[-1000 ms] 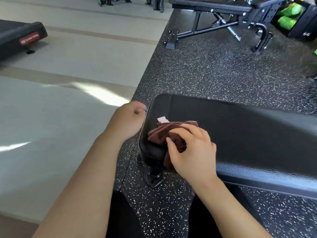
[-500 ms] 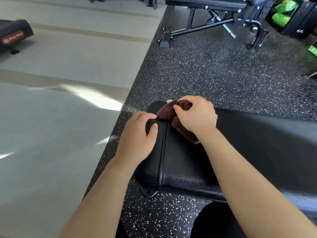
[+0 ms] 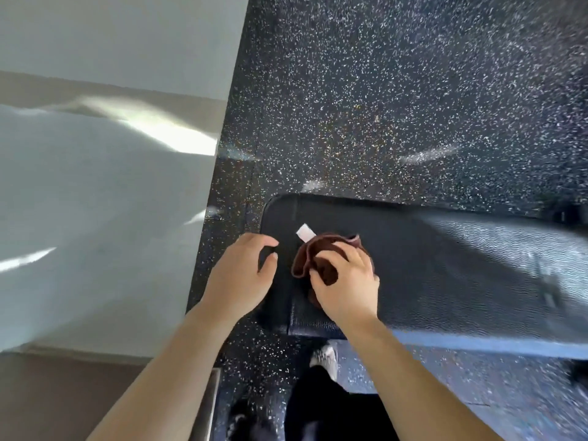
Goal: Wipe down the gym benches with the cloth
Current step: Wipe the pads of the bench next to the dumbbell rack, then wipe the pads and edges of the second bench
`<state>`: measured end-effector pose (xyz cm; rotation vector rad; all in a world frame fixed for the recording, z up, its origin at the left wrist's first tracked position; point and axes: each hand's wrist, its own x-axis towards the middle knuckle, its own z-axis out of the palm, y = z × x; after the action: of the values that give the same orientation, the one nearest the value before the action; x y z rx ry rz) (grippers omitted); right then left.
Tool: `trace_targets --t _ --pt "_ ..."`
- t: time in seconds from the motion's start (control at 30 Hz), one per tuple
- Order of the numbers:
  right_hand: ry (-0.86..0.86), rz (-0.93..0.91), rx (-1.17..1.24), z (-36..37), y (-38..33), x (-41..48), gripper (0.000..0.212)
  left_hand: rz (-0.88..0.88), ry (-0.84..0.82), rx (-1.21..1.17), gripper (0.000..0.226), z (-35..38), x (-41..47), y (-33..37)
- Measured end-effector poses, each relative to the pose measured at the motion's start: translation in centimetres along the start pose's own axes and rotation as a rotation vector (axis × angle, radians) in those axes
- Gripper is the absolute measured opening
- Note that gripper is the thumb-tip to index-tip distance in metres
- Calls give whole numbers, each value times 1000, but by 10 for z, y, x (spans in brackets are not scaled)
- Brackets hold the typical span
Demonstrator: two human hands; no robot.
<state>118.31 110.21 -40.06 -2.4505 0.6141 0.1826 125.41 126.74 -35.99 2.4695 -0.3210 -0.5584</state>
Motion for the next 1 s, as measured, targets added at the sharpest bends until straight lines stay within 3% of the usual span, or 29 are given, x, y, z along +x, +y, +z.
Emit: trace_targets --t 0.27,0.57,0.73,1.0 --pt "-99 149 157 -130 -18 -8 22 31 -190 105 30 -72 8 120" --pt "-20 72 229 -319 -100 -30 23 151 -157 108 30 -208 -16 256" --pt "-7 12 276 -357 -136 -31 24 181 -168 166 32 -257 -38 274" --pt "7 -56 269 -356 -202 -15 26 227 -154 135 32 -316 -19 258"
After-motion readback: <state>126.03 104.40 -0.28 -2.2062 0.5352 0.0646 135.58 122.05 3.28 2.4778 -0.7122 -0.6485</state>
